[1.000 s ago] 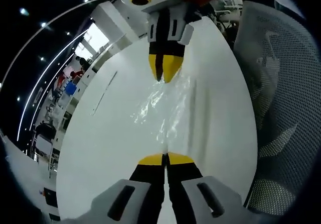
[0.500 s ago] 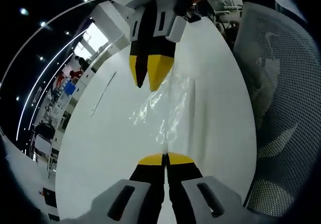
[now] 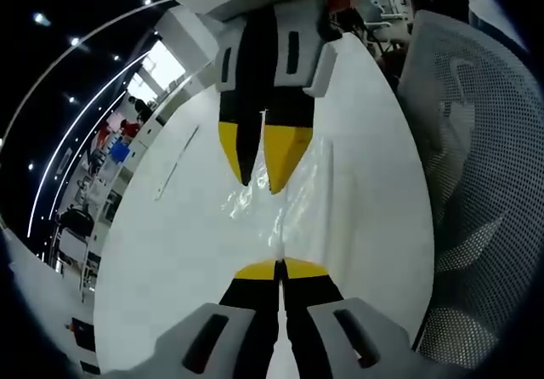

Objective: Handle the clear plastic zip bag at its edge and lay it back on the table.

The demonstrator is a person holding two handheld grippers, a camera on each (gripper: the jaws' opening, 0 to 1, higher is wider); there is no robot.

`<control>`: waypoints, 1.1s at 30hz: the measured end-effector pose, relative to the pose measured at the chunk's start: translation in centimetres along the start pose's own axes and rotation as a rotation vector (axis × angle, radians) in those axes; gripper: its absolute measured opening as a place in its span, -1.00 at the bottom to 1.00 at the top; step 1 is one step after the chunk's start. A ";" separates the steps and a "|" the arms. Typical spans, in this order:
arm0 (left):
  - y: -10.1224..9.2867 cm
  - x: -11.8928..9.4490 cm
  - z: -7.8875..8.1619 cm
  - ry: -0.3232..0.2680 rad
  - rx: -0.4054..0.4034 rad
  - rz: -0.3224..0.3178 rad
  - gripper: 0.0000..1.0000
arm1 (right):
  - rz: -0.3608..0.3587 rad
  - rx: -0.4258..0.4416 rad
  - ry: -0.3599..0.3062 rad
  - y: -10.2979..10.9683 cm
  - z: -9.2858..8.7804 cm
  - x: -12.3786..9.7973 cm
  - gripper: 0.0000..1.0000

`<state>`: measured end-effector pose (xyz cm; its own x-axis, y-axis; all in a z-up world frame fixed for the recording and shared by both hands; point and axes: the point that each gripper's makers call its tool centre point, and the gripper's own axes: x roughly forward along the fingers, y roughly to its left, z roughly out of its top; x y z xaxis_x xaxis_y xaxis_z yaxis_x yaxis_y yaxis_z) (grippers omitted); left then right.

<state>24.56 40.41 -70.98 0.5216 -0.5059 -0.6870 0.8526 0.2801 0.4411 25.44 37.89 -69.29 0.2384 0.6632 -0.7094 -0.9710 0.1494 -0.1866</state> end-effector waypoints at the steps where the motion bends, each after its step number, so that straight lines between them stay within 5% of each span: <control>1: -0.1 0.0 0.1 -0.001 0.001 -0.003 -1.00 | 0.005 -0.030 0.010 0.1 0.0 0.2 -0.78; 33: -0.6 0.1 0.9 0.002 0.024 -0.035 -1.00 | 0.088 -0.280 0.080 3.4 1.6 1.5 -1.00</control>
<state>24.04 39.46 -70.83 0.4913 -0.5134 -0.7036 0.8695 0.2424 0.4303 22.46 40.53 -69.94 0.1648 0.6030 -0.7805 -0.9479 -0.1219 -0.2944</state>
